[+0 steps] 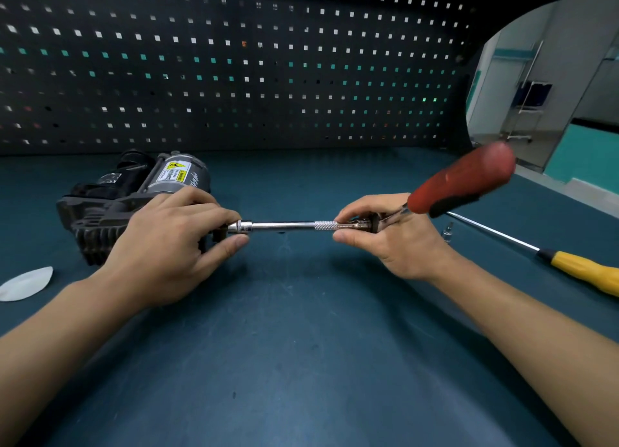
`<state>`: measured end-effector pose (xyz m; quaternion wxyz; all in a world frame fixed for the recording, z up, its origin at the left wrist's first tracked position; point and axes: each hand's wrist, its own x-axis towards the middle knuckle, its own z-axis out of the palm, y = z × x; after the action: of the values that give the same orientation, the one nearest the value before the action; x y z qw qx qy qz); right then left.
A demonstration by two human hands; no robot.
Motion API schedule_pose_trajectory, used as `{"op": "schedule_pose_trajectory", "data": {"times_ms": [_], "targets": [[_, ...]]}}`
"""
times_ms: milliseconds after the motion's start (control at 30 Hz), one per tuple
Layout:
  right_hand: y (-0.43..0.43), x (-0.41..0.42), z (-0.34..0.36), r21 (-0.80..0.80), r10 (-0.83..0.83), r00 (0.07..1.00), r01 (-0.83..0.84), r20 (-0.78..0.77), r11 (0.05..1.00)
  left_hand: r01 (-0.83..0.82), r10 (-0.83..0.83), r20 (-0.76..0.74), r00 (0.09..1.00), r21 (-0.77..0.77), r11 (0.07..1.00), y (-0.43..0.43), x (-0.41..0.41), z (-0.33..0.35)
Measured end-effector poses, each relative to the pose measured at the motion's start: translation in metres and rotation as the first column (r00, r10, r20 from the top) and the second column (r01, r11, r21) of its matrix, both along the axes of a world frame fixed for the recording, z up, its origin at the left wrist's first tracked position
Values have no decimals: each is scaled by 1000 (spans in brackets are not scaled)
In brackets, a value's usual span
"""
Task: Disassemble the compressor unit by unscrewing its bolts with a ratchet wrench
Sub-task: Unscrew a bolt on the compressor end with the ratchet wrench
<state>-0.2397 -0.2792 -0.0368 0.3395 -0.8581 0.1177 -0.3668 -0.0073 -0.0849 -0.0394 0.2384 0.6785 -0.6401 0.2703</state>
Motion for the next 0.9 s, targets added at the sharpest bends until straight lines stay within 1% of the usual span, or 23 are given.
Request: {"op": "schedule_pose_trajectory", "data": {"times_ms": [100,167,367,533,733,900], "targets": [[-2,-2,2,-80,-11,998,6,-68,997,-7,7,-1,1000,2,1000,0,0,0],[-3,-2,2,-108,-22,997,13,-79,994,-7,7,0,1000,0,1000,0,-1,1],[-6,-1,0,-119,-23,999,17,-49,993,-5,5,-10,1000,11,1000,1,-2,2],[-9,0,-1,-174,-57,997,47,-53,984,-9,9,-16,1000,9,1000,1,-3,2],[-11,0,1,-239,-48,999,46,0,970,-7,7,-13,1000,-4,1000,1,-3,2],[-8,0,1,-220,-44,999,41,-6,975,3,-3,-8,1000,-5,1000,0,-3,1]]}}
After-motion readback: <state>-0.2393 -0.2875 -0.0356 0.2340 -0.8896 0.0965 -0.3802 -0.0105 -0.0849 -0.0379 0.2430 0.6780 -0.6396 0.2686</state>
